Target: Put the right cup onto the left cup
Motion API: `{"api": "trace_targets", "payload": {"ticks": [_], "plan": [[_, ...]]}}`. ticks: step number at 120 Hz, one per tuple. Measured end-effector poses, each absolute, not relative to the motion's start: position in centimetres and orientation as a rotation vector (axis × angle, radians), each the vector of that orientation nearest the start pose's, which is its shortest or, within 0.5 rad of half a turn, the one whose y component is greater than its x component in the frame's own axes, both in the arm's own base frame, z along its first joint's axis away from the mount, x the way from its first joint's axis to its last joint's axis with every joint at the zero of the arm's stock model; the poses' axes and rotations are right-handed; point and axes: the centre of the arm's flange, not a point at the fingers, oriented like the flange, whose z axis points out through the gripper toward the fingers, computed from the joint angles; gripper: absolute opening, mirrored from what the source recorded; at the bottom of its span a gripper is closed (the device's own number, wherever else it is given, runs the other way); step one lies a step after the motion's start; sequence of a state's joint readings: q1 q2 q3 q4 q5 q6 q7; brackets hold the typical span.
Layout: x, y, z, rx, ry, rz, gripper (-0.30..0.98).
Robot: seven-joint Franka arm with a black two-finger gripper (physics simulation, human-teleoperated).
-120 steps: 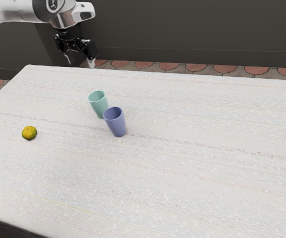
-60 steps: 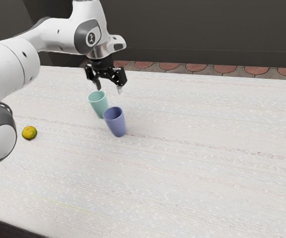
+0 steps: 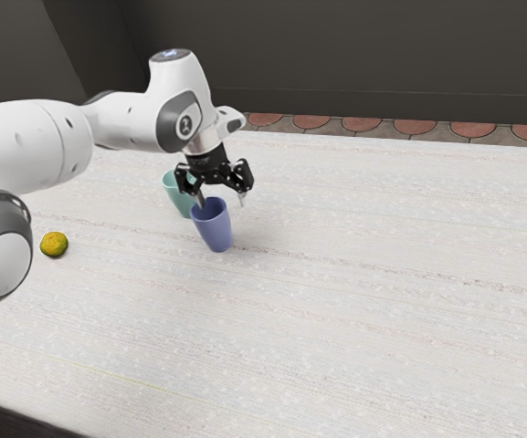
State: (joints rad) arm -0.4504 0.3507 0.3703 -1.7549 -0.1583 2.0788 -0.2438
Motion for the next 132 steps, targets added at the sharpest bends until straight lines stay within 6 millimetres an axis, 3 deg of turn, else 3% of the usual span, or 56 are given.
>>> {"api": "trace_targets", "payload": {"ticks": [29, 65, 84, 132], "plan": [[64.1, -7.8, 35.3, -3.111, -0.449, -0.017, 0.6], [64.0, -7.6, 34.3, -3.096, -0.53, -0.028, 0.18], [63.7, -7.5, 33.8, -3.097, -0.576, -0.012, 0.02], [63.5, -7.2, 33.8, -3.09, -0.65, 0.0, -0.1]]}}
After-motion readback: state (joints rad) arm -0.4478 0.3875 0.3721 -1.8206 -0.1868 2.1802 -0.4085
